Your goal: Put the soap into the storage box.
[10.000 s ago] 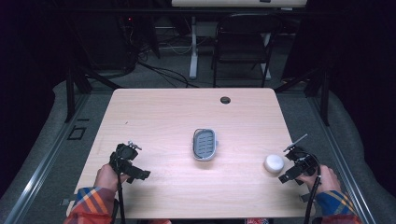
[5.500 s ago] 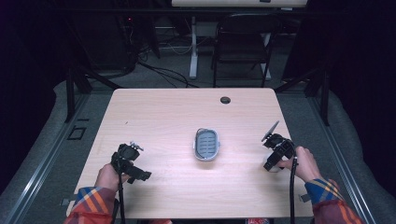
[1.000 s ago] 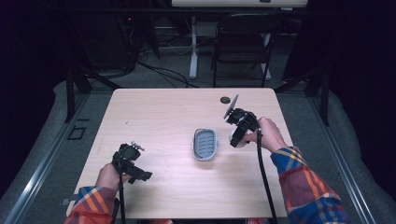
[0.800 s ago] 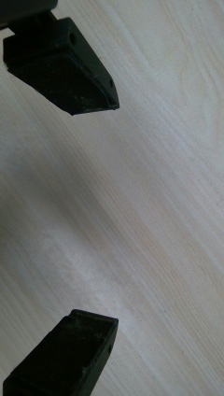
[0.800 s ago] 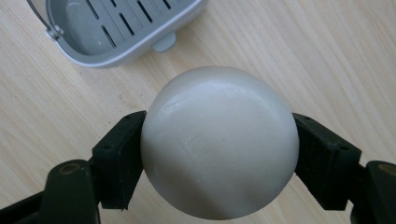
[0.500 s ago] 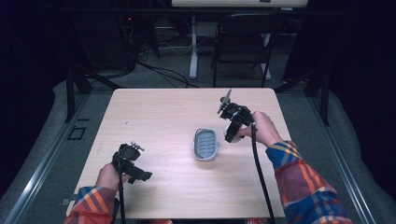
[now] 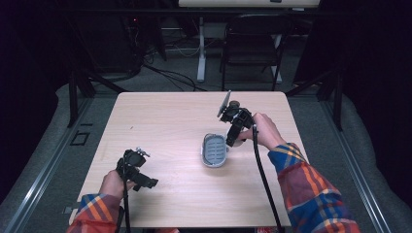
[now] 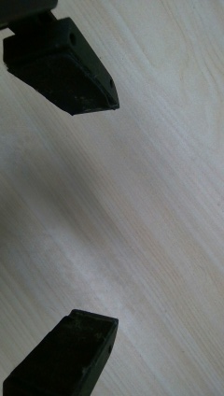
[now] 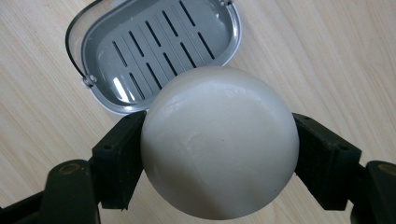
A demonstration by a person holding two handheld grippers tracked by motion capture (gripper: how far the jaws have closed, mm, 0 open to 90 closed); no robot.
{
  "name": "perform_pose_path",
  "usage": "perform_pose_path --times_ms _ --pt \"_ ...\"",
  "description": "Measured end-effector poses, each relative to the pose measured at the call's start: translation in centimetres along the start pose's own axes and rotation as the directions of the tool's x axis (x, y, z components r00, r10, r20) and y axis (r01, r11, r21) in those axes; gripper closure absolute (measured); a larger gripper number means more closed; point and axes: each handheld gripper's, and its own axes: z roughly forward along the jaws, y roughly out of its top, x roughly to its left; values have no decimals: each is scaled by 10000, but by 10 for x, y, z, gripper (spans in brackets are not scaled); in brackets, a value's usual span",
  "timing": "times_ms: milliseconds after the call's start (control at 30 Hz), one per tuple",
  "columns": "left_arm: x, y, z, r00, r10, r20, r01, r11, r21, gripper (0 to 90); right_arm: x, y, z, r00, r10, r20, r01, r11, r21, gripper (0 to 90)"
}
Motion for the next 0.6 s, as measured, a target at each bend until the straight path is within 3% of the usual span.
perform_pose_path --times_ms 600 --pt "0 0 0 10000 12 4 -12 10000 6 0 18 29 21 9981 -528 -309 533 9984 175 243"
